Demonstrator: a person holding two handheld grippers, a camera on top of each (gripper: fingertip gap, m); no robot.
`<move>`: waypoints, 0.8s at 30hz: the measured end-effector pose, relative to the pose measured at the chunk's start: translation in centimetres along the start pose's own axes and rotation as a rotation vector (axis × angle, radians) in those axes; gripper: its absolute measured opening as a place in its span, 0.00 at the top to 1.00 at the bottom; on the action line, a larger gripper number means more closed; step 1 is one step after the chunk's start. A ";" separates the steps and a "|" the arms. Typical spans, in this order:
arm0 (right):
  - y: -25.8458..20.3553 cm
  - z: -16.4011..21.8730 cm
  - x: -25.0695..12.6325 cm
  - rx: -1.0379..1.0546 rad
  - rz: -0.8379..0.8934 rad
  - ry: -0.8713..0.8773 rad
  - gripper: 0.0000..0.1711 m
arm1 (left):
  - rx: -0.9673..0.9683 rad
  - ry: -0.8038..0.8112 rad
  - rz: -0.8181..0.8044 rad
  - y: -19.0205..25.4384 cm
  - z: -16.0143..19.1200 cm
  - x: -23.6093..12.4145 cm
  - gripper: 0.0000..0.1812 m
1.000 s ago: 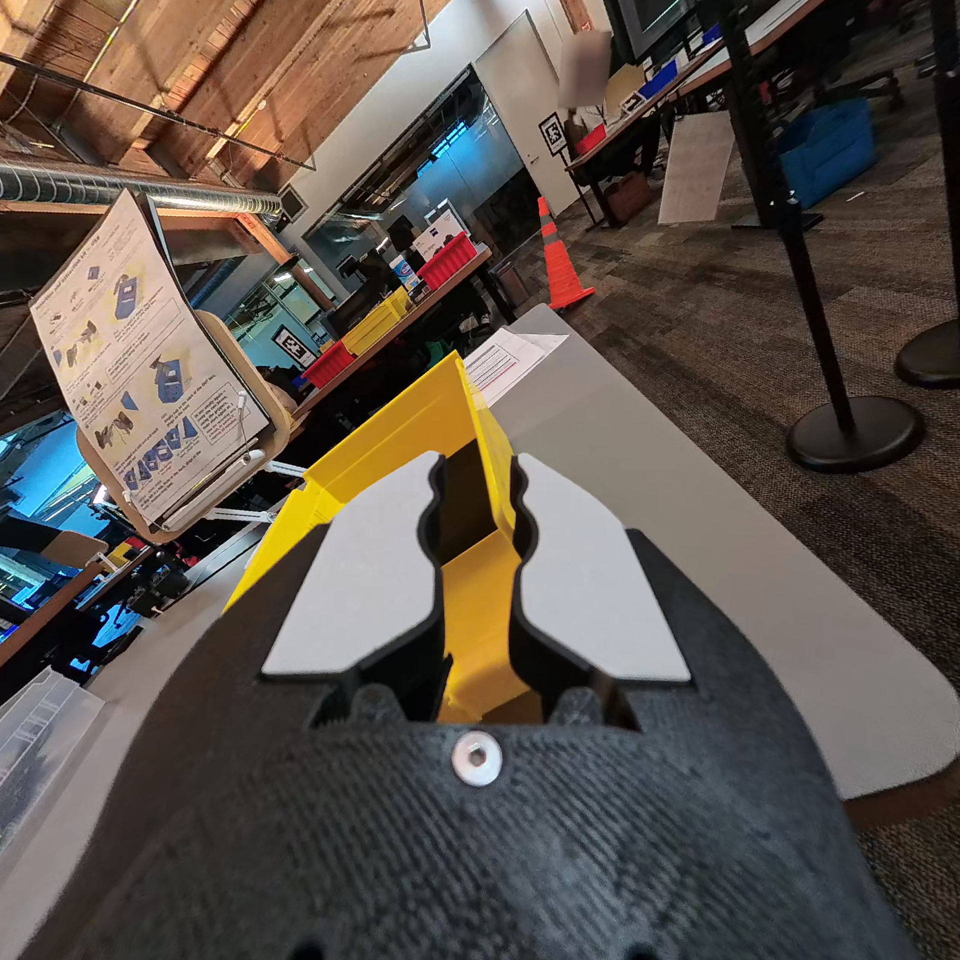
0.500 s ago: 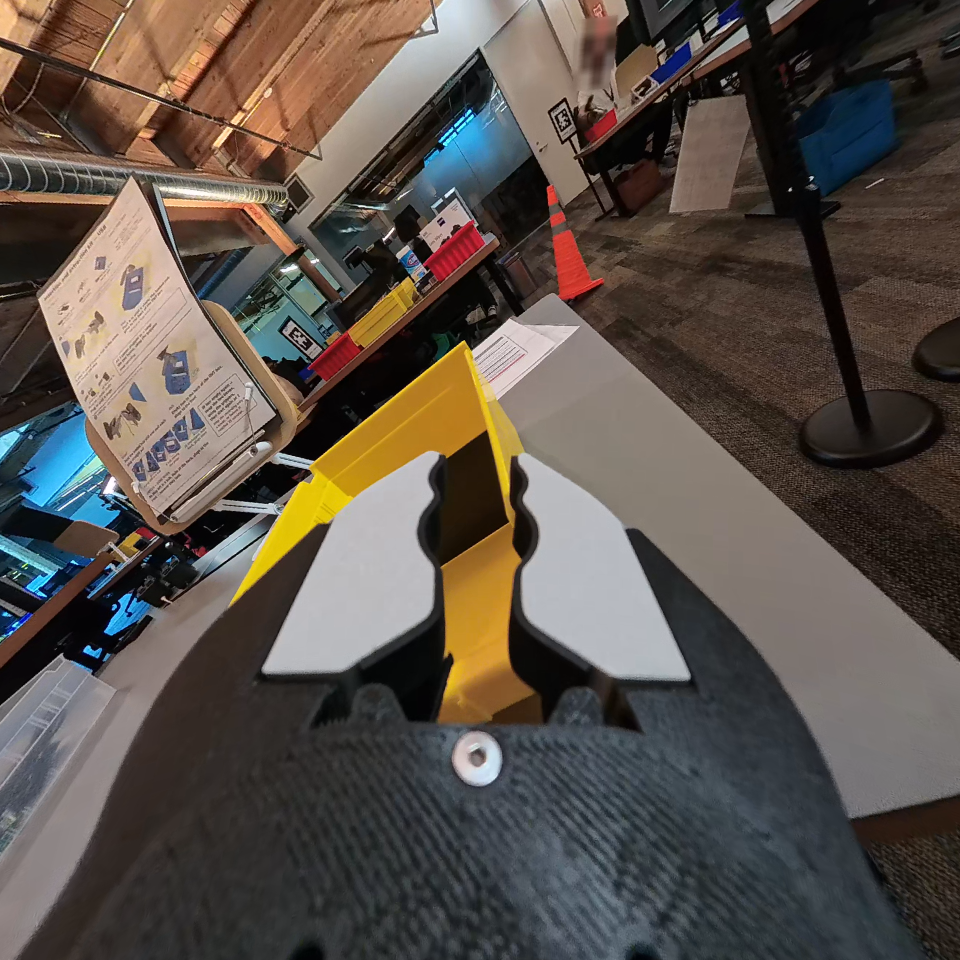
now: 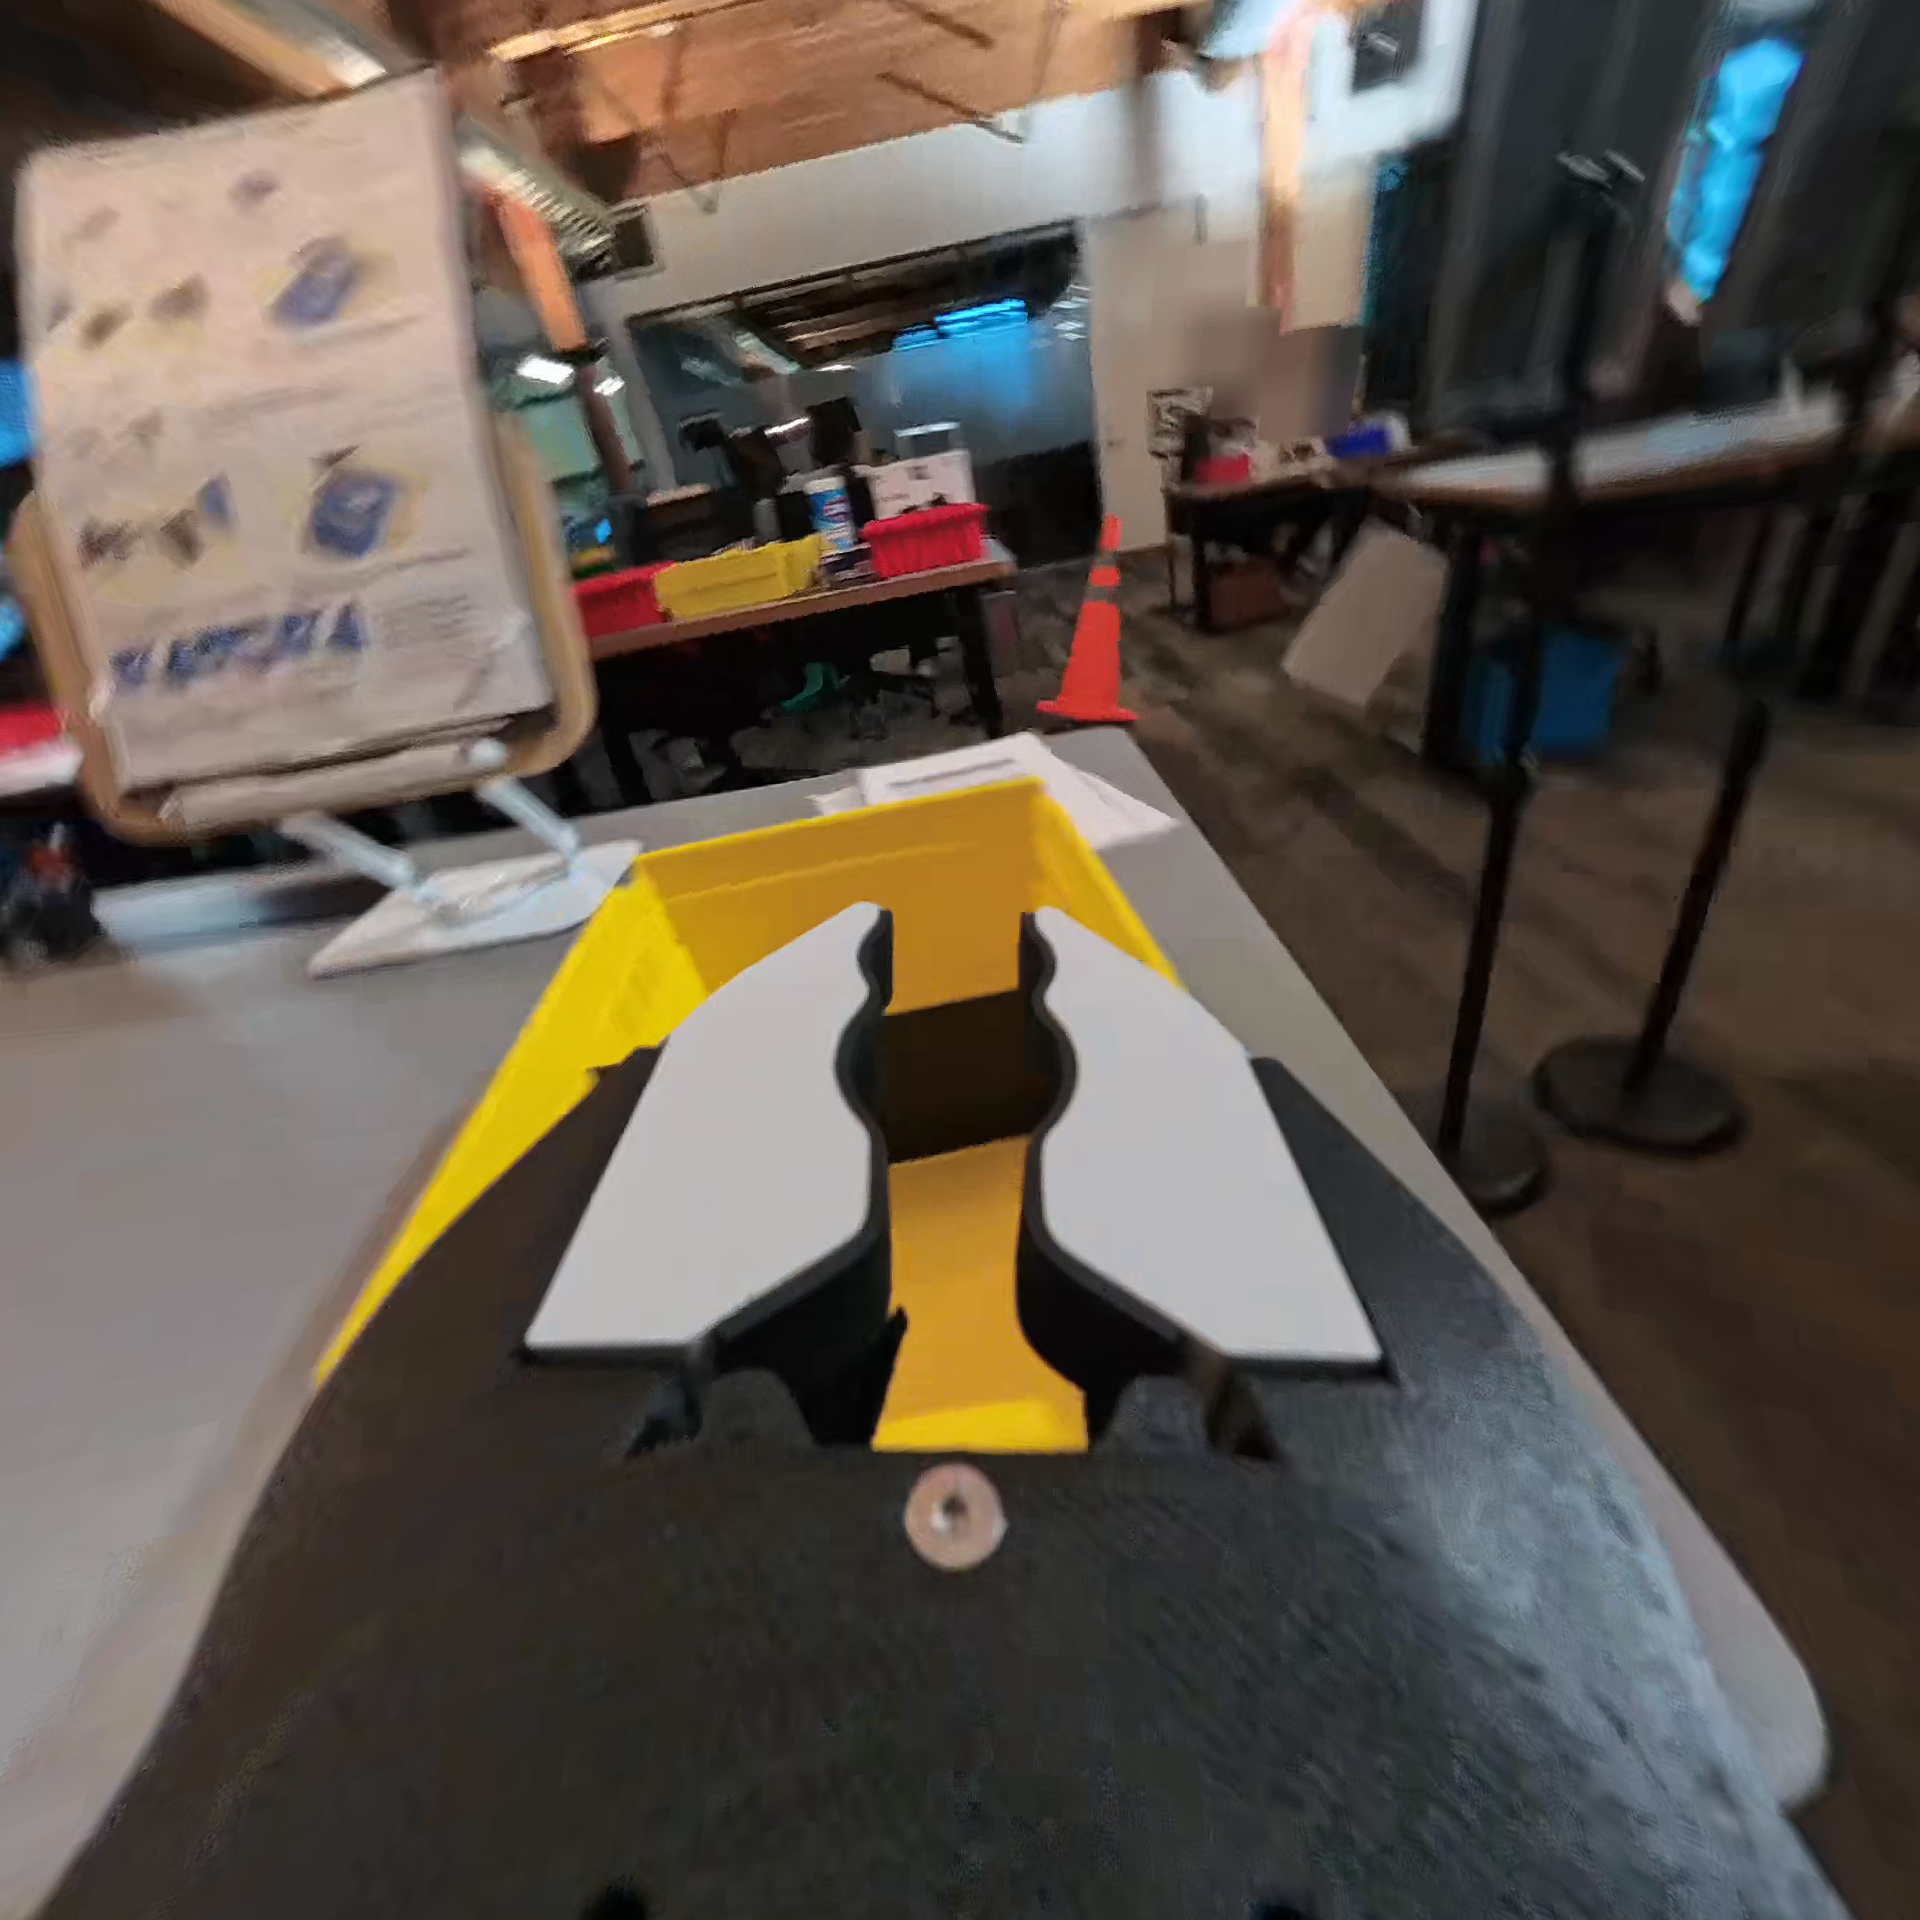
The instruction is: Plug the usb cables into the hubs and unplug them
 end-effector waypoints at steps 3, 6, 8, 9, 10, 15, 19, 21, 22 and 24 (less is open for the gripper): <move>-10.6 1.7 1.7 -0.165 -0.219 -0.092 0.86 | -0.083 0.124 0.018 -0.5 -1.5 -1.6 0.91; -23.3 6.6 3.2 -0.219 -0.500 -0.209 0.87 | -0.102 0.201 -0.005 -0.9 -2.5 -3.0 0.91; -31.9 10.3 4.4 -0.255 -0.678 -0.290 0.87 | -0.085 0.222 -0.033 -1.1 -2.7 -3.7 0.90; -36.3 12.1 5.0 -0.271 -0.767 -0.332 0.87 | -0.075 0.223 -0.043 -1.1 -2.6 -3.9 0.90; -40.7 13.6 5.7 -0.285 -0.845 -0.370 0.86 | -0.070 0.218 -0.047 -1.1 -2.3 -4.0 0.90; -60.7 19.8 9.0 -0.468 -1.153 -0.462 0.90 | -0.080 0.233 0.007 -0.4 -1.7 -4.4 0.89; -72.1 25.0 11.1 -0.700 -1.254 -0.530 0.90 | -0.107 0.236 0.053 0.2 -0.5 -4.5 0.88; -75.6 26.9 11.6 -0.730 -1.256 -0.545 0.91 | -0.122 0.233 0.057 0.1 0.3 -4.3 0.89; -76.6 27.8 11.2 -0.700 -1.272 -0.577 0.91 | -0.129 0.231 0.061 0.1 0.8 -4.2 0.89; -77.2 29.4 9.6 -0.601 -1.295 -0.680 0.89 | -0.143 0.235 0.076 0.1 1.4 -4.0 0.89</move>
Point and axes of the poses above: each gripper's, where its closed fingertips meet, x out along the fingers, z out of its underside, y = z × x across the jaws, the point moved 1 cm from there along -x, back along the fingers, and after that the axes turned 11 degrees about x, right-handed, at the moved point
